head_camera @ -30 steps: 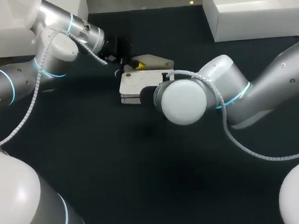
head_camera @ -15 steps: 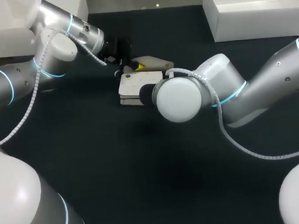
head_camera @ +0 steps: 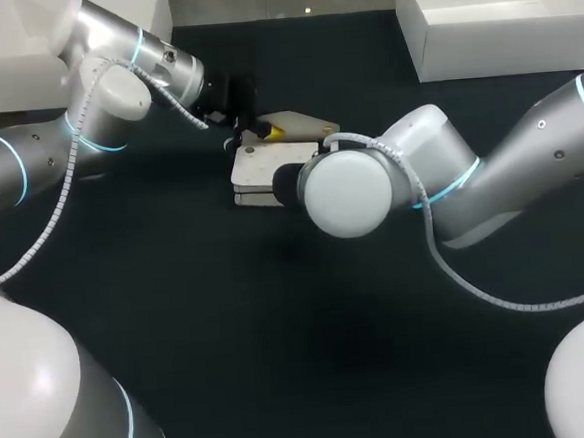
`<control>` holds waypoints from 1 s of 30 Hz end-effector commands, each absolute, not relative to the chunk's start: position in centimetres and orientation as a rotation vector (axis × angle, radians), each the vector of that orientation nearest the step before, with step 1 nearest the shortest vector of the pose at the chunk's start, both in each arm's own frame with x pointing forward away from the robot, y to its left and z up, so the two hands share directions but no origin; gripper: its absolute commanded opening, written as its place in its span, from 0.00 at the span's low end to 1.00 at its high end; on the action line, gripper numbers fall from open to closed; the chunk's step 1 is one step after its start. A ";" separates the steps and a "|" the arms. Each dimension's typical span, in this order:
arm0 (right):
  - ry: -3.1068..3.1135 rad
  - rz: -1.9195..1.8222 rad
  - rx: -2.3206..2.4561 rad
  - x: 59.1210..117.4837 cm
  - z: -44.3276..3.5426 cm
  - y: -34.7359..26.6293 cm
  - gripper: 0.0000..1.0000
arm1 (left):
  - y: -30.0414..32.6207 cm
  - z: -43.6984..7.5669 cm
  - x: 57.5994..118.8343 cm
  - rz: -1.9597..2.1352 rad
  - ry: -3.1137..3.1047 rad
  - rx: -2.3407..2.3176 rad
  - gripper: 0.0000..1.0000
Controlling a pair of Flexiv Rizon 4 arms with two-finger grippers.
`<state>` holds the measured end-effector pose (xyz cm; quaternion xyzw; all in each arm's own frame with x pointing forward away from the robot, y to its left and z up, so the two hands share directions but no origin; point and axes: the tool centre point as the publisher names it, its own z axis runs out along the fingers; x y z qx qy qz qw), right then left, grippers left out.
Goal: Pick up the bag, open it, inspect its contents, close it, and place it on the opposite side
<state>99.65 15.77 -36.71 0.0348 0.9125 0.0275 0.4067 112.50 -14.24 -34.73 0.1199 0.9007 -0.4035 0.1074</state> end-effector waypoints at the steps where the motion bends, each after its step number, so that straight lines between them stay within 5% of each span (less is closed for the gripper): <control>1: 2.296 0.067 0.088 99.8 -36.8 16.0 0.00 | -14.2 -34.8 112.4 -1.192 2.649 0.357 0.00; 23: 2.293 0.068 0.104 99.8 -36.7 15.8 0.00 | -12.8 -35.5 109.8 -1.277 2.412 0.511 0.01; 28: 2.293 0.068 0.104 99.8 -36.7 15.8 0.00 | -12.8 -34.1 109.7 -1.260 2.399 0.505 0.49; 30: 2.293 0.068 0.104 99.8 -36.7 15.8 0.00 | -12.7 -33.5 109.8 -1.259 2.393 0.492 0.52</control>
